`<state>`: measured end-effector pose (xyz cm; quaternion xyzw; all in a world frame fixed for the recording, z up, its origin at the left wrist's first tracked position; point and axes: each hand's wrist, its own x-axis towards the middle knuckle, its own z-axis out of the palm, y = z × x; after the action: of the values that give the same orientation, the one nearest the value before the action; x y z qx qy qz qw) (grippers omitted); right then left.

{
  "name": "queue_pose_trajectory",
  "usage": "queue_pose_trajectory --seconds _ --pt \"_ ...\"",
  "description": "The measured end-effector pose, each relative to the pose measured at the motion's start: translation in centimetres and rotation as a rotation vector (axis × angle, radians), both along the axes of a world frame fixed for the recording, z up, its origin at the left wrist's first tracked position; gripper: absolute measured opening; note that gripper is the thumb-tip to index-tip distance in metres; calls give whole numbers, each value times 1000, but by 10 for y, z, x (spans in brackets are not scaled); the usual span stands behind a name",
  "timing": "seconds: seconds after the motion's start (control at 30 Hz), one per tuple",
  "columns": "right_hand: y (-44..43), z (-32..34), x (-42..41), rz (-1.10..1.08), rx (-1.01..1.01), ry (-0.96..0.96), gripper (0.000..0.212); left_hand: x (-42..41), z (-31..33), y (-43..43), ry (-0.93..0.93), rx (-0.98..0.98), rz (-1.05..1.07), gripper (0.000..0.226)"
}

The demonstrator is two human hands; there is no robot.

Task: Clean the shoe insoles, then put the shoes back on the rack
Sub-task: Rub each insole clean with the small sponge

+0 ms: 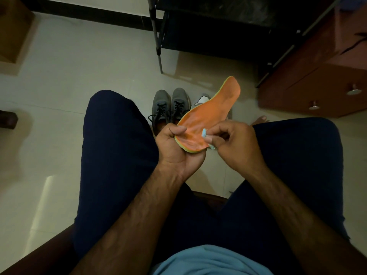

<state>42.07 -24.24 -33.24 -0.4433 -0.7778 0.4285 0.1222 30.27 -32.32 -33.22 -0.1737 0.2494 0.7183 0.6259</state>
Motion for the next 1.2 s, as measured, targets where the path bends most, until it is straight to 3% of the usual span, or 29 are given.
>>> queue_pose_trajectory --seconds 0.17,0.33,0.47,0.6,0.67,0.73,0.87,0.93,1.07,1.2 --pt "20 -5 0 -109 41 -29 8 3 -1 4 -2 -24 9 88" --pt "1 3 -4 20 -27 -39 11 -1 2 -1 11 -46 -4 78" --pt "15 -3 -1 -115 25 -33 8 2 0 2 -4 -55 -3 87" --pt "-1 1 -3 63 7 -47 10 0 -2 -2 7 -30 -37 84" --pt "2 5 2 35 -165 28 9 -2 -1 -1 11 -3 -44 88" --pt "13 11 9 -159 -379 220 12 -1 1 3 34 -23 -22 82" --pt "28 16 16 -355 -500 462 34 3 4 5 113 -91 -5 67" --pt "31 14 16 -367 -528 495 30 3 6 5 128 -97 -29 68" --pt "35 14 14 -428 -427 507 19 4 15 6 185 -83 -95 63" --pt "31 6 20 -229 -60 239 14 4 16 5 173 -106 -98 58"
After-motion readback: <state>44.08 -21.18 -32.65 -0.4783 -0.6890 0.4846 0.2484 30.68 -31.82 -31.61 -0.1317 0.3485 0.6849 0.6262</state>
